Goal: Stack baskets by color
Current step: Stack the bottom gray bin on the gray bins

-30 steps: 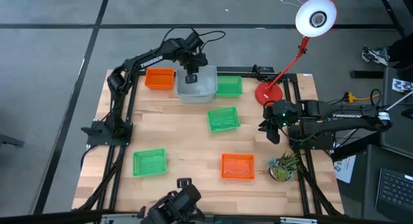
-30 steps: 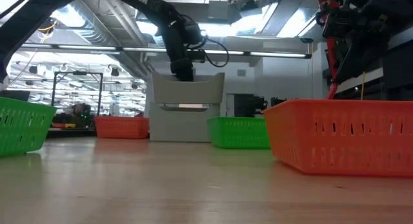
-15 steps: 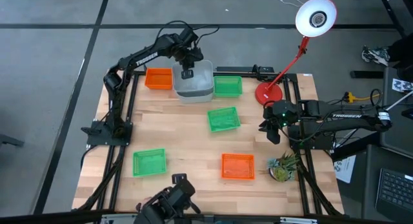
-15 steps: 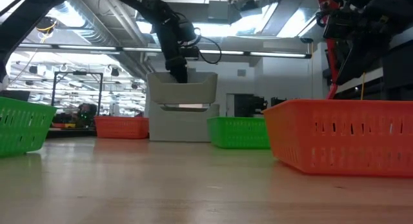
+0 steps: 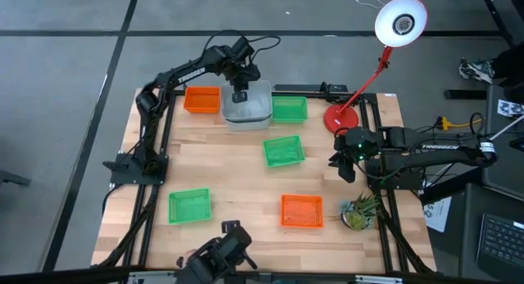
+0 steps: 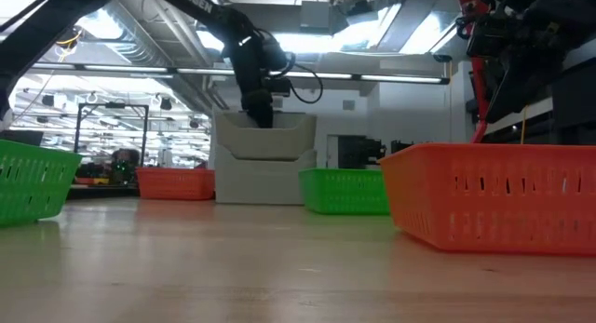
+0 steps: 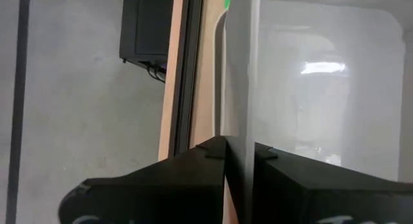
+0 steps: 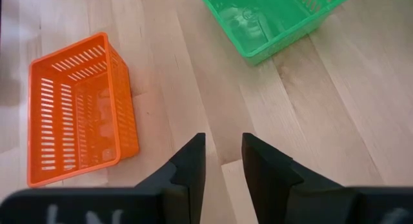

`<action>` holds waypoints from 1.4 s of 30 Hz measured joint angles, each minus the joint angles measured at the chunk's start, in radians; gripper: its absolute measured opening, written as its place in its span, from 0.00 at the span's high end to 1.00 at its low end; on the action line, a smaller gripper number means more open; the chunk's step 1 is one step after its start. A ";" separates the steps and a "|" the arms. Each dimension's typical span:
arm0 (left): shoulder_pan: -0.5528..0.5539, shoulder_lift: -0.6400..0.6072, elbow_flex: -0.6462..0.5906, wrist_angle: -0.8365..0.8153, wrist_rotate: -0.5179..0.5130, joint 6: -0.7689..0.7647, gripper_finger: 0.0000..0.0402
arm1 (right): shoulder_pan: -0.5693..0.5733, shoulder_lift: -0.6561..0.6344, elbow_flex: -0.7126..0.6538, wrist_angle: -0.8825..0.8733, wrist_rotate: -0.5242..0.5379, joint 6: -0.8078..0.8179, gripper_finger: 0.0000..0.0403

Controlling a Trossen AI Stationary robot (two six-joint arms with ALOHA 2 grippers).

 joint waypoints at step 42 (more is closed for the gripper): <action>-0.203 -0.004 0.195 -0.125 -0.536 -0.032 0.85 | 0.000 0.000 0.000 -0.015 0.001 -0.024 0.75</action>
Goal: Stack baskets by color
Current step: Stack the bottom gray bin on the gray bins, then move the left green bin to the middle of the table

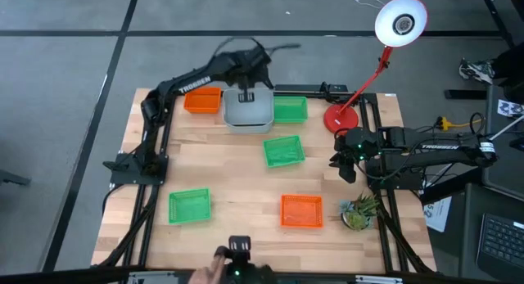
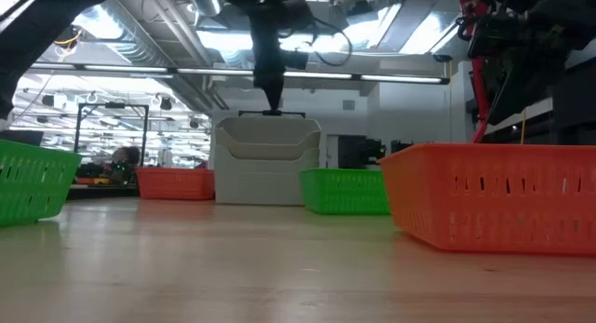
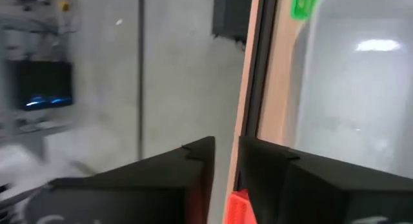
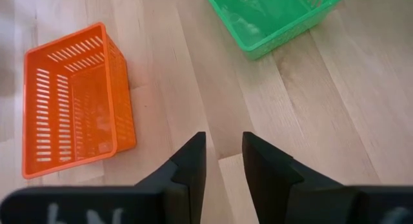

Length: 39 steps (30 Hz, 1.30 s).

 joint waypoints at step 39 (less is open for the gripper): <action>-0.076 -0.020 -0.232 0.211 -0.230 -0.035 1.00 | 0.000 0.000 0.000 0.001 0.001 -0.003 0.75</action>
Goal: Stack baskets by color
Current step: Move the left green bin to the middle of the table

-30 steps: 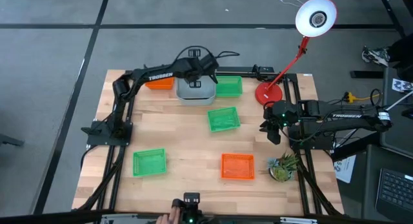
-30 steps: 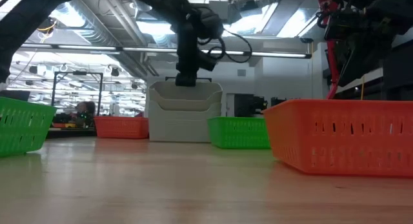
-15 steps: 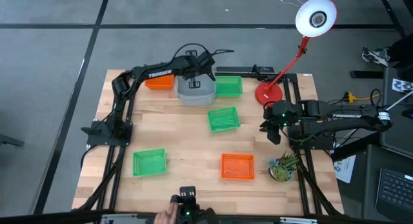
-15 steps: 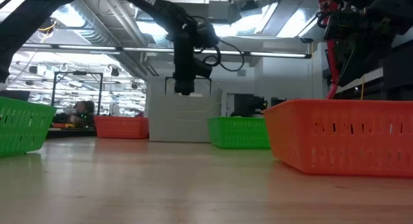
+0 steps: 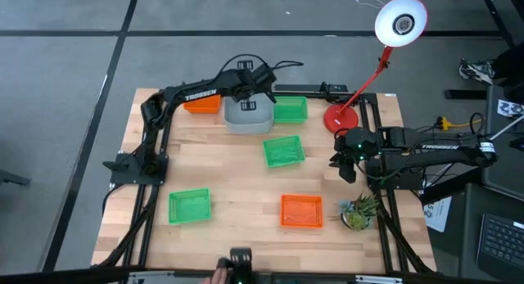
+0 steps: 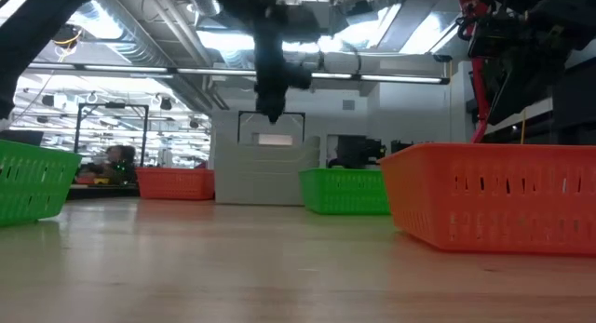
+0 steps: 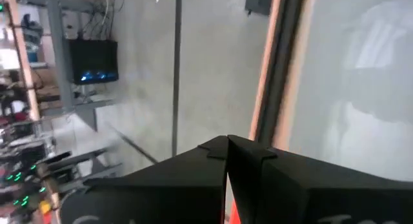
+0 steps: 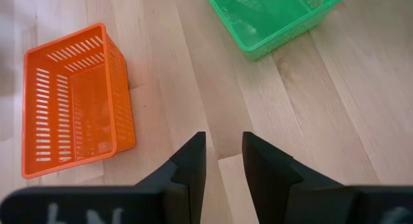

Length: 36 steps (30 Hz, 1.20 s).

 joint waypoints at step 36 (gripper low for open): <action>-0.863 -0.706 -0.974 -0.211 0.954 -1.338 1.00 | 0.000 0.000 -0.004 0.008 0.011 0.008 0.75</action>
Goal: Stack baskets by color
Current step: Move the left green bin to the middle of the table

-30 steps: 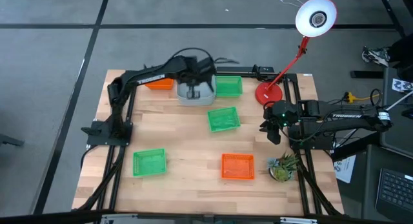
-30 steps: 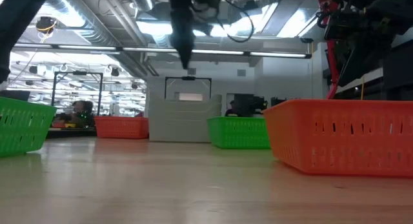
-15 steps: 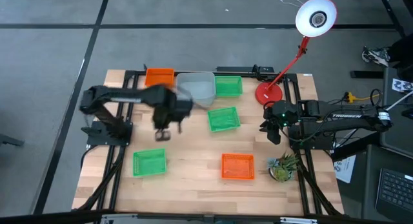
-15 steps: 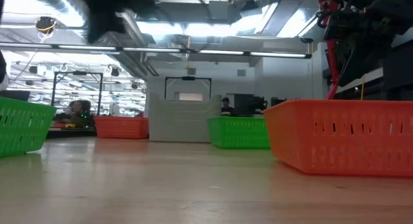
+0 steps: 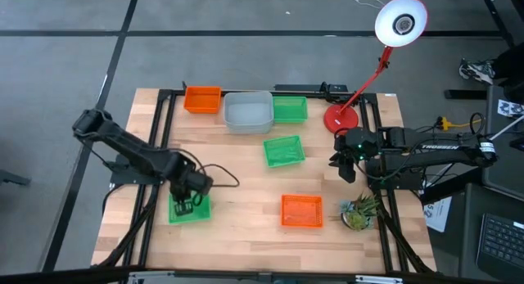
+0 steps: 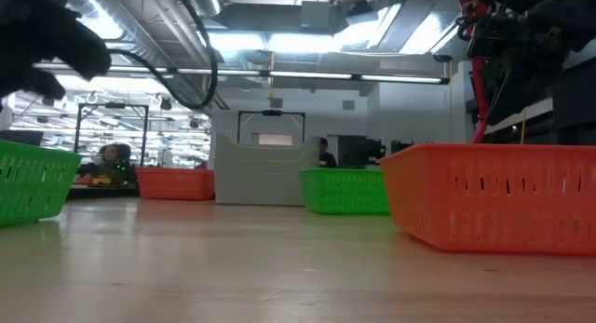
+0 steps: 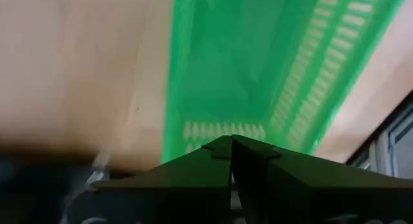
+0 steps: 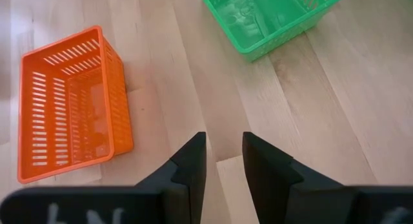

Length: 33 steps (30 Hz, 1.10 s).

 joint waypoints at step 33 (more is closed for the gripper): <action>0.365 0.329 0.250 0.461 -0.310 0.787 1.00 | 0.000 0.000 0.000 0.012 -0.003 0.045 0.75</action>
